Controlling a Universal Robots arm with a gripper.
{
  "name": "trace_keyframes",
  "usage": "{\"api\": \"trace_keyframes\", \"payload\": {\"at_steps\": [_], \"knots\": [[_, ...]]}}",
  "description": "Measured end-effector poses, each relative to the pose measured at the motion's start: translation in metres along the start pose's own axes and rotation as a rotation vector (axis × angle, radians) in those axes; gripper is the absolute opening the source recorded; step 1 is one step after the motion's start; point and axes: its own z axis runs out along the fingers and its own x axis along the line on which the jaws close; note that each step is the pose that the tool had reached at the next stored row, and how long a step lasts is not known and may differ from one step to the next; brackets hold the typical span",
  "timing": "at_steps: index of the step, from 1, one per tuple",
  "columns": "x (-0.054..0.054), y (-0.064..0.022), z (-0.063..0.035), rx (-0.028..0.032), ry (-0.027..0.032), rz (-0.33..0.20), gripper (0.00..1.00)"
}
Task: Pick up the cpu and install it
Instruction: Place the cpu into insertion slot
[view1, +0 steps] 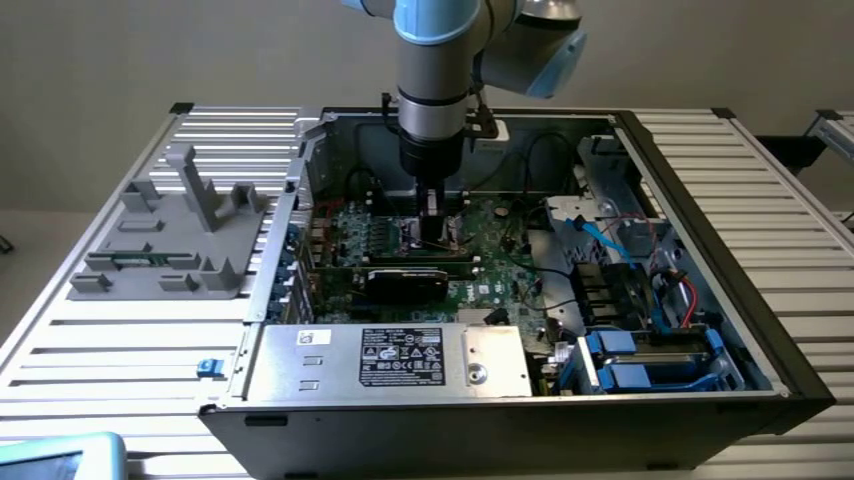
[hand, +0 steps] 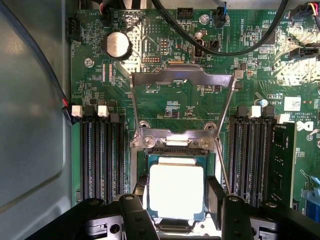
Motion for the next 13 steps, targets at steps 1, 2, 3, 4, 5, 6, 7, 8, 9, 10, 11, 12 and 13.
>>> {"api": "trace_keyframes", "payload": {"at_steps": [1, 2, 3, 4, 5, 6, 7, 8, 9, 10, 11, 12, 13], "knots": [[0.0, 0.0, 0.0003, 0.0, 0.0, 0.0, 0.55], [0.0, 0.0, 0.0006, 0.0, -0.0001, 0.001, 0.55], [-0.0001, 0.0, 0.0007, 0.0001, -0.0003, 0.001, 0.55], [-0.0001, 0.0, 0.0008, 0.0002, -0.0004, 0.002, 0.55], [-0.0001, 0.0, 0.0008, 0.0002, -0.0004, 0.003, 0.55], [0.0, 0.0, 0.0009, 0.0001, -0.0004, 0.003, 0.55], [0.0, 0.0, 0.001, 0.0, -0.0001, 0.004, 0.55], [0.0, 0.0, 0.001, 0.0, -0.0002, 0.004, 0.55], [0.0, 0.0, 0.0011, 0.0, -0.0002, 0.004, 0.55], [0.0, 0.0, 0.0012, -0.0001, 0.0, 0.004, 0.55], [0.0, 0.0001, 0.0013, -0.0001, 0.0002, 0.004, 0.55], [-0.0001, 0.0001, 0.0015, -0.0001, 0.0007, 0.005, 0.55], [-0.0001, 0.0001, 0.0016, -0.0001, 0.001, 0.006, 0.55]]}}
